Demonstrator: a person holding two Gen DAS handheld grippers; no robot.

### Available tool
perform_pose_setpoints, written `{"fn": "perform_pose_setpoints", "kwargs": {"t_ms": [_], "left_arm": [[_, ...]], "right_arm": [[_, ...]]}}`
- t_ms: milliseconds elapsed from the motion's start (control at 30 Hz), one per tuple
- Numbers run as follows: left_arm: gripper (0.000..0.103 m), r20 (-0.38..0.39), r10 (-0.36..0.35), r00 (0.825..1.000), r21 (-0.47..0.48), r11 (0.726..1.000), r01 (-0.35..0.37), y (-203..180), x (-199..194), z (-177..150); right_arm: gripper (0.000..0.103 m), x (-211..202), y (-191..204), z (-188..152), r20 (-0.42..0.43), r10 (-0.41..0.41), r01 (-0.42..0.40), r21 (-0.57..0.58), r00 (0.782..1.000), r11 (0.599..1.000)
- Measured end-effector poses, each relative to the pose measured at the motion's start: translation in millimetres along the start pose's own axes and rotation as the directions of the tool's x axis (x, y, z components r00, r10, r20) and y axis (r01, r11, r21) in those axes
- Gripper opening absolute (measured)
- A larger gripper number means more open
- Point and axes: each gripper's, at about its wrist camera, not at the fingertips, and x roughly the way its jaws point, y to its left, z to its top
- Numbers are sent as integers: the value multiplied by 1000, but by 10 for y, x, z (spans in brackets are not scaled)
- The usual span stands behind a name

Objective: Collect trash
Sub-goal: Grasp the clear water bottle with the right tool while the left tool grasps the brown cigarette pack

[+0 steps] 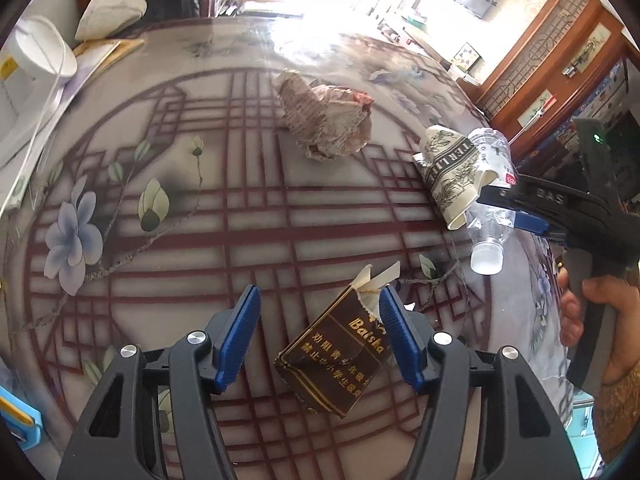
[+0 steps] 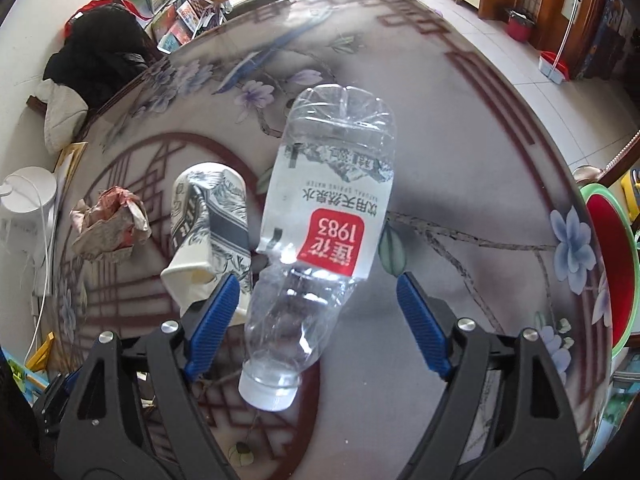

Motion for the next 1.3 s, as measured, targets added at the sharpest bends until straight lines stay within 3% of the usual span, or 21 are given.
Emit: {"fn": "perform_pose_setpoints", "kwargs": {"t_ms": [67,267,367,667,733,900,1233,1300], "left_arm": [[59,-8,-9,1000,13,1000,9,-41,22,4],[59,0,-17,1000,57,998,17,-176,20,28],[59,0,-21,1000,65,998,21,-206,23,43],[59,-6,-24,1000,106,994,24,-227,32,-7],[59,-15,-26,1000,123,992,27,-254,60,-26],[59,-27,-21,999,150,988,25,-319,108,-57],[60,-31,-1,1000,195,981,7,-425,140,-92],[68,-25,-3,1000,194,981,7,-426,132,-96]], "right_arm": [[79,23,6,27,1,3,-3,-2,1000,1000],[53,60,63,19,-23,15,-16,-61,1000,998],[52,30,50,-36,-33,22,-24,-75,999,997],[52,-165,-14,-425,-89,7,-21,-155,996,988],[60,-228,-21,-466,-73,-3,-8,-158,997,987],[71,-293,-10,-417,-40,-20,13,-169,999,986],[75,-223,59,-364,-44,-26,18,-176,999,984],[77,-218,55,-359,-42,-27,19,-170,999,985]]}}
